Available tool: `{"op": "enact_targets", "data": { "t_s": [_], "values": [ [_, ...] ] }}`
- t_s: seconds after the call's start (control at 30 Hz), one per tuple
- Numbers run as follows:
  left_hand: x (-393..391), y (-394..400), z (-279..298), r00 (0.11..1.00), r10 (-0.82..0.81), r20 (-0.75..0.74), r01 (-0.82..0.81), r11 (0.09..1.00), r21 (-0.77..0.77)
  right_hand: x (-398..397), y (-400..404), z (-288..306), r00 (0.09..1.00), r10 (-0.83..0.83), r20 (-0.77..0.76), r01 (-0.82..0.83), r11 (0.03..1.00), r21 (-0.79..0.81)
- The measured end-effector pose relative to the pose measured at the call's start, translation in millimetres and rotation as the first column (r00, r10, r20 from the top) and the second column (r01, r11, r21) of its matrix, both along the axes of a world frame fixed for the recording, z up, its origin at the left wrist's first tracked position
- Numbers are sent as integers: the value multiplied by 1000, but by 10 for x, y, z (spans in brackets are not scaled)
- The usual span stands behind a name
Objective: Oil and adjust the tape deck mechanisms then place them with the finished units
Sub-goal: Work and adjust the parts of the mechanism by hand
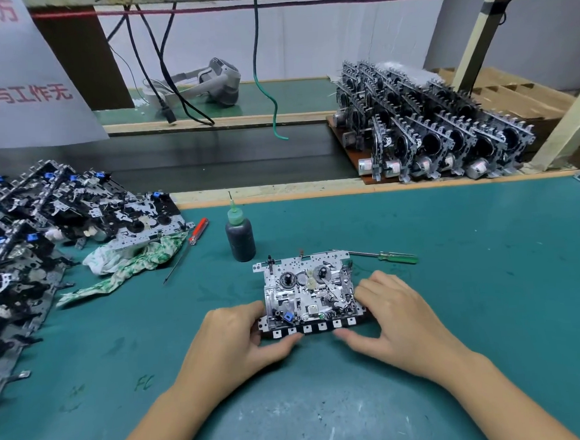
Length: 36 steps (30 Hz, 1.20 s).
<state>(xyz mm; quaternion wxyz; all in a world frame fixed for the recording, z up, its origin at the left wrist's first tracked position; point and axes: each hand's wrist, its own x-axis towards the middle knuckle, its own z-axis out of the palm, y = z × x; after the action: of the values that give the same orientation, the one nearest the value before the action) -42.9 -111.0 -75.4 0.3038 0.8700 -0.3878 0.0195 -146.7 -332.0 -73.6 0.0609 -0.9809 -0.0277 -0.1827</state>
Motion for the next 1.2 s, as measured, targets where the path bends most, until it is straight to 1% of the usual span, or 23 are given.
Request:
{"op": "enact_targets", "data": {
  "t_s": [0.1, 0.2, 0.27, 0.37, 0.5, 0.57, 0.6, 0.63, 0.67, 0.7, 0.77, 0.83, 0.9, 0.97, 1.03, 1.1, 1.2],
  "values": [
    [-7, -11, -14, 993, 27, 115, -25, 1000, -18, -10, 0, 14, 999, 40, 17, -39, 999, -21],
    [-16, -23, 12, 987, 49, 153, -45, 998, -31, -20, 7, 24, 998, 52, 28, -52, 999, -12],
    [-20, -20, 35, 985, 28, 172, -19, 998, -53, -18, 11, 20, 998, 48, 32, -48, 999, -18],
    [-19, -4, 42, 983, -25, 180, 29, 999, -23, -7, 21, 12, 999, 22, 48, -20, 999, -39],
    [-21, -6, 29, 985, -31, 170, 39, 998, -46, 2, 36, 22, 999, -13, 53, 17, 997, -73],
    [-26, -20, 16, 983, -9, 184, 16, 999, -38, -2, 34, 43, 1000, -7, 8, 7, 998, -57],
    [-23, -24, 13, 986, 10, 164, -6, 1000, -24, -3, 30, 56, 1000, 0, -27, -1, 999, -37],
    [-16, -24, 8, 991, 32, 126, -29, 999, -21, -5, 25, 71, 997, 13, -70, -12, 1000, 14],
    [-5, -20, 3, 995, 47, 86, -44, 998, -40, -4, 21, 87, 993, 34, -109, -22, 994, 110],
    [6, -14, -1, 998, 55, 43, -51, 996, -76, -3, 19, 97, 989, 56, -135, -22, 971, 237],
    [21, -8, 23, 999, 52, -6, -52, 985, -165, -1, 30, 120, 989, 73, -131, -2, 882, 470],
    [26, -16, 80, 998, 45, -36, -53, 966, -253, 17, 62, 169, 995, 54, -84, 12, 768, 640],
    [24, -48, 153, 994, 30, -100, -64, 932, -358, 66, 109, 240, 998, 24, -64, 34, 634, 772],
    [41, -97, 222, 982, 8, -190, -96, 882, -462, 131, 135, 305, 995, -15, -104, 96, 518, 850],
    [87, -158, 282, 968, 30, -247, -158, 843, -514, 207, 145, 351, 981, -31, -190, 185, 436, 881],
    [149, -216, 302, 941, 75, -331, -238, 840, -488, 272, 149, 367, 967, -58, -248, 250, 412, 876],
    [230, -283, 253, 874, 105, -475, -313, 869, -383, 352, 138, 372, 949, -90, -301, 312, 394, 865]
  ]
}}
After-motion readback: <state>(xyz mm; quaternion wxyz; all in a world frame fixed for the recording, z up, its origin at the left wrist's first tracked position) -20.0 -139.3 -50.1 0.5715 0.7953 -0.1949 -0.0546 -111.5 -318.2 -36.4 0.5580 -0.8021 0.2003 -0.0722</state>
